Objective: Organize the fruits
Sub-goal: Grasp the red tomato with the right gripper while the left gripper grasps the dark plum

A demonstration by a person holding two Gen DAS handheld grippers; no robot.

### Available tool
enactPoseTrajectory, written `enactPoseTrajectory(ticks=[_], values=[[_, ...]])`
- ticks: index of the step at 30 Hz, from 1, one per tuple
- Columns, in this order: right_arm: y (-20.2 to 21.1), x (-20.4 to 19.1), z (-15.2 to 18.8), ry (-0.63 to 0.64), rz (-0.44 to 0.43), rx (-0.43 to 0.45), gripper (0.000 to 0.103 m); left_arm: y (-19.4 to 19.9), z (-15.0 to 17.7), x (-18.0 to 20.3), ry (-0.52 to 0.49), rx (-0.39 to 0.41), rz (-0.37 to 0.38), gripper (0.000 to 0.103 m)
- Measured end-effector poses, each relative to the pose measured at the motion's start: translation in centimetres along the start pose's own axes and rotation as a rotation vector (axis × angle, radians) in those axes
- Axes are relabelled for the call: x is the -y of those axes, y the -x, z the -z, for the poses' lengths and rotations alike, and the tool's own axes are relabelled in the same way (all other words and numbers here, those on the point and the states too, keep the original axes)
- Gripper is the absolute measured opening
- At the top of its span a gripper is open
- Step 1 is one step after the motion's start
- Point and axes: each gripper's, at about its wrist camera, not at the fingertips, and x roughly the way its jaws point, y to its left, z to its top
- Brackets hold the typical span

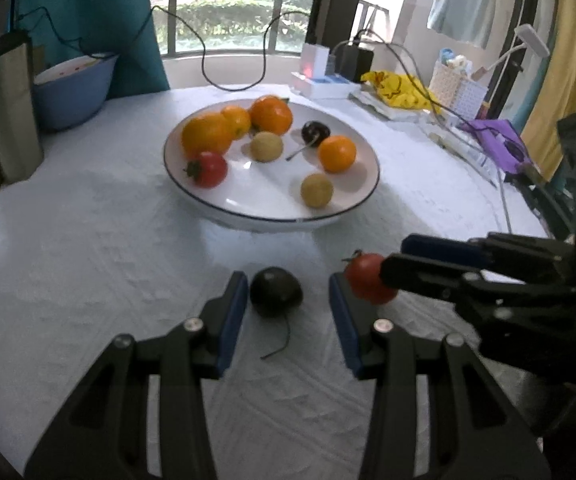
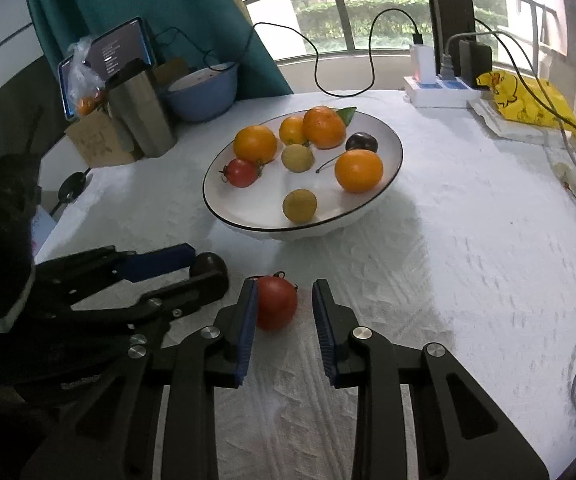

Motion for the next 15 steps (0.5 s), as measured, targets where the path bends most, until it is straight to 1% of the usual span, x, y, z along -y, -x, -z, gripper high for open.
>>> enactPoseTrajectory(ticks=[1,3,5,9,15], values=[[0.0,0.0,0.0,0.000,-0.002,0.000,0.030,-0.2,0.0,0.0,0.000,-0.006,0.000,0.038],[0.0,0.1,0.0,-0.003,-0.013,-0.001,0.030,-0.3,-0.1,-0.1,0.005,-0.008,0.001,0.035],[-0.1,0.0,0.0,-0.005,-0.023,-0.005,0.030,-0.3,-0.2,-0.2,0.006,-0.004,0.006,0.029],[-0.6,-0.2,0.0,-0.008,-0.042,-0.019,0.030,-0.4,-0.4,-1.0,0.039,-0.012,0.045,0.029],[-1.6,-0.7,0.0,-0.008,-0.072,-0.047,0.032,0.3,-0.4,-1.6,0.048,-0.006,0.046,0.029]])
